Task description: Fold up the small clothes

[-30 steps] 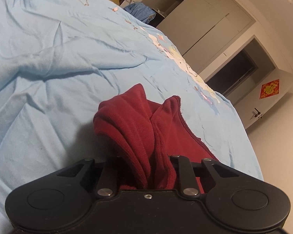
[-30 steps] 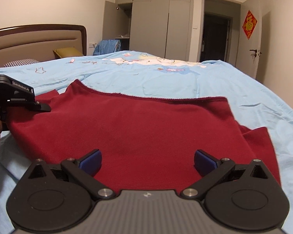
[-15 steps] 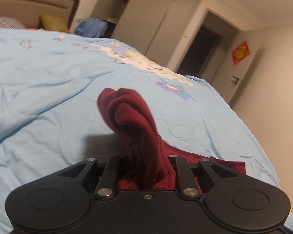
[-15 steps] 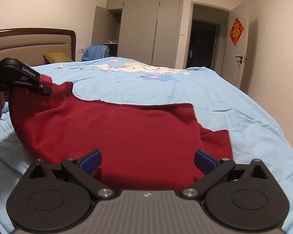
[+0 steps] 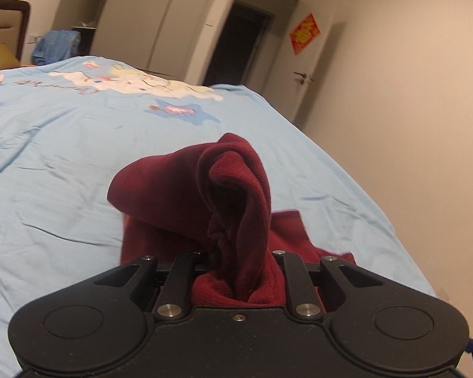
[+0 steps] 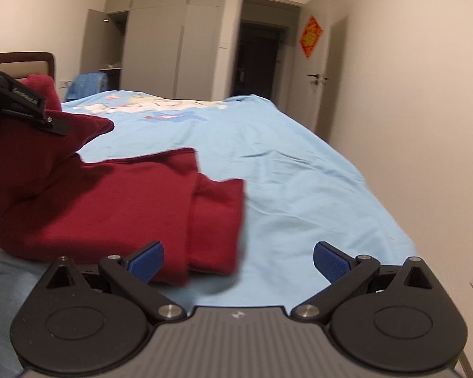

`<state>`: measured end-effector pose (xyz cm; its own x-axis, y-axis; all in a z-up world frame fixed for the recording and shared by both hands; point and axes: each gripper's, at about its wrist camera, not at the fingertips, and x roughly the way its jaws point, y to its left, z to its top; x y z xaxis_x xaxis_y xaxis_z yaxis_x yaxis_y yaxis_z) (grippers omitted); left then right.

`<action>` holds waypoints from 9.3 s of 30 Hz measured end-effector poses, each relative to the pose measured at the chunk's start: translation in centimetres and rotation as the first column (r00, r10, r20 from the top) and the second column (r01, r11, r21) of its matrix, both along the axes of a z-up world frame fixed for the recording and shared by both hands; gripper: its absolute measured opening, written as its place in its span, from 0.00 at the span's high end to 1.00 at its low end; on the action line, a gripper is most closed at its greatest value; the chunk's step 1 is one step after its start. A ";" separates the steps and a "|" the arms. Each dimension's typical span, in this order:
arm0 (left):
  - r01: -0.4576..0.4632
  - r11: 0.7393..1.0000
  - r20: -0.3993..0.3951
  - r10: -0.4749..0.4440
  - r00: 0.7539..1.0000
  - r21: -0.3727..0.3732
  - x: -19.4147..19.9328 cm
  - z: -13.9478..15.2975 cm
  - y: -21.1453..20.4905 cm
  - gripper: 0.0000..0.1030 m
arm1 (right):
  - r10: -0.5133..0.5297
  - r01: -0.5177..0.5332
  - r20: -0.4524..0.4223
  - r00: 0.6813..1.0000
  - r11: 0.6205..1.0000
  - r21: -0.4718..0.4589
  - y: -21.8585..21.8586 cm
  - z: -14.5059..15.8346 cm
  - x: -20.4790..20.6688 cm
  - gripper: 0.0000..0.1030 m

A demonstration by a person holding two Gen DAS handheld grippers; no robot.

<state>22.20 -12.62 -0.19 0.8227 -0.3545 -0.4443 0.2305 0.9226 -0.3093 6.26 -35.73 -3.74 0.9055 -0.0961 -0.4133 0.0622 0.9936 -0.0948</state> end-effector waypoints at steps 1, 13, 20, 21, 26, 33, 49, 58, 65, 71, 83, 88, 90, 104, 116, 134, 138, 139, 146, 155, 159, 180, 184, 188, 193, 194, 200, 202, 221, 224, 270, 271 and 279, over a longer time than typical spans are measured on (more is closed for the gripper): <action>0.017 1.000 -0.006 -0.017 1.000 0.011 -0.1 -0.2 -0.7 0.83 | -0.018 0.018 -0.002 1.000 1.000 0.004 -0.6 0.0 -0.3 0.00; 0.096 0.985 -0.067 -0.087 0.994 0.141 -0.8 -2.6 -3.8 0.70 | -0.086 0.086 -0.011 0.996 0.993 0.079 -4.9 0.3 -1.2 0.00; 0.213 0.941 -0.031 -0.213 0.977 0.264 -1.5 -2.6 -6.0 0.58 | -0.073 0.072 -0.002 0.997 0.987 0.145 -6.0 1.4 0.2 0.00; 0.228 0.933 -0.036 -0.227 0.973 0.278 -1.5 -2.8 -6.3 0.58 | -0.074 0.072 0.004 0.997 0.987 0.146 -6.1 1.6 0.2 0.00; 0.255 0.922 -0.050 -0.251 0.967 0.292 -2.1 -3.4 -6.3 0.48 | -0.058 0.055 0.011 0.998 0.985 0.163 -6.5 2.1 0.7 0.00; 0.254 0.907 -0.008 -0.267 0.964 0.335 -4.5 -3.1 -5.4 0.27 | 0.065 -0.059 -0.021 0.998 0.975 0.215 -6.1 2.7 2.9 0.00; 0.221 0.882 0.056 -0.267 0.962 0.416 -7.8 -3.3 -4.9 0.43 | 0.472 -0.408 -0.056 0.880 0.810 0.420 0.2 2.4 11.7 0.02; 0.273 0.884 0.043 -0.312 0.949 0.378 -7.7 -3.4 -4.4 0.72 | 0.470 -0.360 -0.140 0.872 0.808 0.466 1.2 1.5 16.1 0.26; 0.263 0.888 0.050 -0.303 0.952 0.377 -7.5 -3.3 -4.5 0.85 | 0.432 -0.308 -0.174 0.885 0.823 0.477 1.6 0.4 16.9 0.57; 0.259 0.897 0.067 -0.301 0.951 0.359 -7.3 -2.8 -5.2 0.88 | 0.415 -0.317 -0.139 0.899 0.837 0.447 1.8 1.0 16.9 0.86; 0.334 0.879 0.128 -0.395 0.910 0.341 -7.3 -1.5 -8.6 0.89 | 0.344 -0.313 -0.026 0.939 0.880 0.359 -1.6 4.4 14.8 0.93; 0.368 0.858 0.102 -0.428 0.898 0.359 -7.0 -2.3 -9.9 0.89 | 0.301 -0.266 -0.041 0.953 0.891 0.368 -3.7 4.1 14.3 0.93; 0.376 0.854 0.087 -0.432 0.898 0.360 -6.8 -2.6 -10.3 0.89 | 0.291 -0.252 -0.054 0.955 0.894 0.370 -4.1 3.7 14.2 0.92; 0.408 0.845 0.046 -0.450 0.892 0.347 -5.9 -3.8 -10.9 0.89 | 0.241 -0.200 -0.084 0.967 0.919 0.339 -4.4 2.2 13.6 0.93; 0.443 0.864 -0.003 -0.456 0.890 0.238 -5.4 -3.5 -9.1 0.60 | 0.208 -0.157 -0.115 0.971 0.926 0.344 -4.9 0.6 12.6 0.80; 0.206 0.974 -0.060 -0.202 0.978 0.090 -2.7 -1.0 -3.8 0.01 | 0.130 -0.106 -0.071 0.989 0.957 0.271 -4.1 2.0 9.4 0.00; 0.148 0.984 -0.071 -0.142 0.987 0.099 -2.3 -1.0 -2.5 0.01 | 0.140 -0.118 -0.059 0.988 0.953 0.279 -3.6 2.2 9.1 0.00; 0.132 0.986 -0.076 -0.124 0.989 0.099 -2.0 -1.0 -2.2 0.01 | 0.145 -0.124 -0.056 0.988 0.952 0.280 -3.3 2.3 9.0 0.00; 0.021 0.993 -0.133 -0.006 0.991 0.113 -0.7 -2.1 0.1 0.01 | 0.199 -0.174 -0.074 0.977 0.949 0.264 -1.5 1.4 8.4 0.00; -0.013 0.991 -0.226 0.044 0.973 0.137 -0.4 -4.8 2.1 0.01 | 0.149 -0.108 -0.132 0.980 0.955 0.277 -2.5 -1.3 7.0 0.00; -0.013 0.992 -0.255 0.045 0.966 0.123 -0.4 -5.8 2.5 0.01 | 0.142 -0.091 -0.140 0.980 0.943 0.321 -3.0 -1.8 6.6 0.00; 0.000 0.994 -0.281 0.030 0.959 0.105 0.1 -6.2 2.5 0.01 | -0.030 0.062 -0.176 0.984 0.982 0.179 -5.1 -1.5 13.9 0.00; 0.009 0.995 -0.282 0.020 0.959 0.102 0.4 -5.7 2.8 0.01 | -0.047 0.076 -0.165 0.985 0.982 0.171 -5.3 -1.4 14.6 0.00; 0.007 0.992 -0.262 0.026 0.965 0.123 0.7 -4.7 2.8 0.01 | -0.047 0.075 -0.146 0.988 0.978 0.195 -5.2 -0.9 14.0 0.00; 0.007 0.992 -0.236 0.023 0.971 0.125 1.8 -3.8 3.1 0.01 | 0.048 -0.011 -0.113 0.992 0.951 0.310 -5.6 0.1 13.5 0.00; 0.006 0.992 -0.235 0.024 0.972 0.127 2.2 -3.8 3.2 0.01 | 0.079 -0.037 -0.113 0.990 0.942 0.333 -5.5 0.2 13.6 0.00; 0.024 0.990 -0.263 0.013 0.965 0.138 5.1 -4.6 3.5 0.01 | 0.193 -0.118 -0.133 0.972 0.892 0.436 -4.7 -0.3 14.9 0.00; 0.041 0.992 -0.284 -0.006 0.959 0.118 5.9 -5.1 3.6 0.01 | 0.201 -0.115 -0.150 0.968 0.886 0.449 -4.4 -0.9 15.4 0.00; 0.091 0.994 -0.345 -0.104 0.933 -0.054 7.3 -4.9 3.2 0.65 | 0.196 -0.094 -0.127 0.972 0.828 0.552 -4.0 -1.3 14.1 0.74; 0.110 0.994 -0.311 -0.108 0.944 -0.012 6.9 -3.8 2.7 0.70 | 0.209 -0.131 -0.098 0.973 0.849 0.512 -3.3 -0.2 13.6 0.81; -0.242 0.954 -0.186 0.274 0.944 0.178 4.7 -0.5 13.4 0.08 | 0.317 -0.282 -0.080 0.945 0.915 0.287 9.4 3.2 17.0 0.27; -0.251 0.951 -0.171 0.282 0.944 0.180 4.1 -0.3 13.5 0.06 | 0.318 -0.287 -0.069 0.946 0.915 0.284 9.4 3.4 16.3 0.20; -0.270 0.943 -0.067 0.288 0.955 0.193 -1.9 1.6 13.8 0.01 | 0.329 -0.321 0.009 0.944 0.915 0.244 9.6 5.6 10.8 0.00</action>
